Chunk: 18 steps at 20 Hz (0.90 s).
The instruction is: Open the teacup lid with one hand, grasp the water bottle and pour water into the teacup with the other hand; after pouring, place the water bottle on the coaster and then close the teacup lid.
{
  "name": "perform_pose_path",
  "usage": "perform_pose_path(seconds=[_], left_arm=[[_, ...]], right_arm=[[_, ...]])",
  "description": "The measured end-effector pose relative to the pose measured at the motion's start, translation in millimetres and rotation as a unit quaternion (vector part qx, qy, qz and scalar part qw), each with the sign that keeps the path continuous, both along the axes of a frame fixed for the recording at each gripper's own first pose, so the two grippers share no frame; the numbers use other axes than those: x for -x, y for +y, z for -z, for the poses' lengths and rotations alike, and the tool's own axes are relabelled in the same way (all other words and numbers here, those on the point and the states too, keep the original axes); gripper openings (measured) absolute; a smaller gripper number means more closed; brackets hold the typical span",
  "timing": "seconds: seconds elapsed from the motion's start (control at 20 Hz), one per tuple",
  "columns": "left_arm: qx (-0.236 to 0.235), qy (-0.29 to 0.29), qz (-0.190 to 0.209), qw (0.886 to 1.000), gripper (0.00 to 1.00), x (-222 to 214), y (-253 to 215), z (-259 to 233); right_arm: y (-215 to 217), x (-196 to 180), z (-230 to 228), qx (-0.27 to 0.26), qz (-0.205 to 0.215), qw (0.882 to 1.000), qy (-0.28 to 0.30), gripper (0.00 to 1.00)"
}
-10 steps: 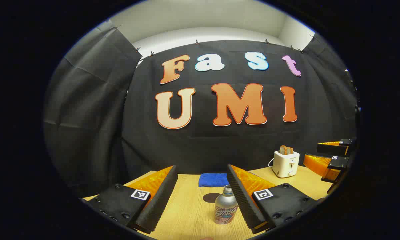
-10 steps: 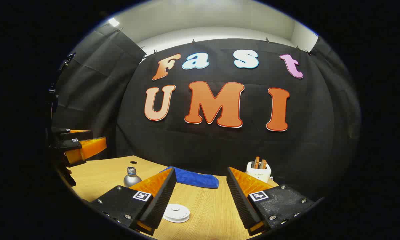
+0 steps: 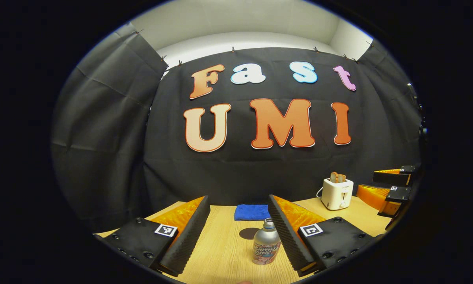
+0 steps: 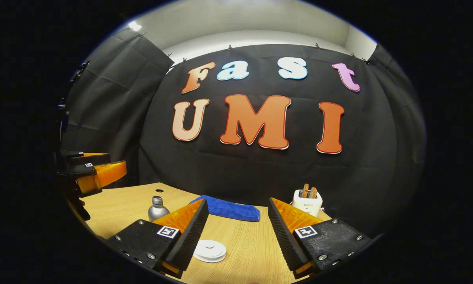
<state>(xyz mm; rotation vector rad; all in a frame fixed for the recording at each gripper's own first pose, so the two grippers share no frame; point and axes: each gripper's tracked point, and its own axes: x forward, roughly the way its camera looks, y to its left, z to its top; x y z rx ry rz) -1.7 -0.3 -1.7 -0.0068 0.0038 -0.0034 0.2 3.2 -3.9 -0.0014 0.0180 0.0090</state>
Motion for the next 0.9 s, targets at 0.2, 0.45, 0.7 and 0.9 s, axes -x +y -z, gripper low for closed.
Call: perform_pose_path(seconds=[0.2,0.45,0.7,0.9], left_arm=[[0.001,0.005,-0.001,1.0,0.94,0,1,4],[0.002,0.008,-0.001,1.0,0.94,0,4,9],[-0.004,0.01,0.004,1.0,0.97,-1,0,15],[-0.01,0.016,0.007,1.0,1.0,-2,-2,22]], right_arm=[[1,-2,5,0.004,0.0,1.0,0.007,0.91],[6,-4,11,0.007,-0.007,1.0,0.014,0.91],[15,-7,31,0.0,-0.019,0.999,0.037,0.91],[27,-16,59,-0.009,-0.041,0.997,0.072,0.88]])
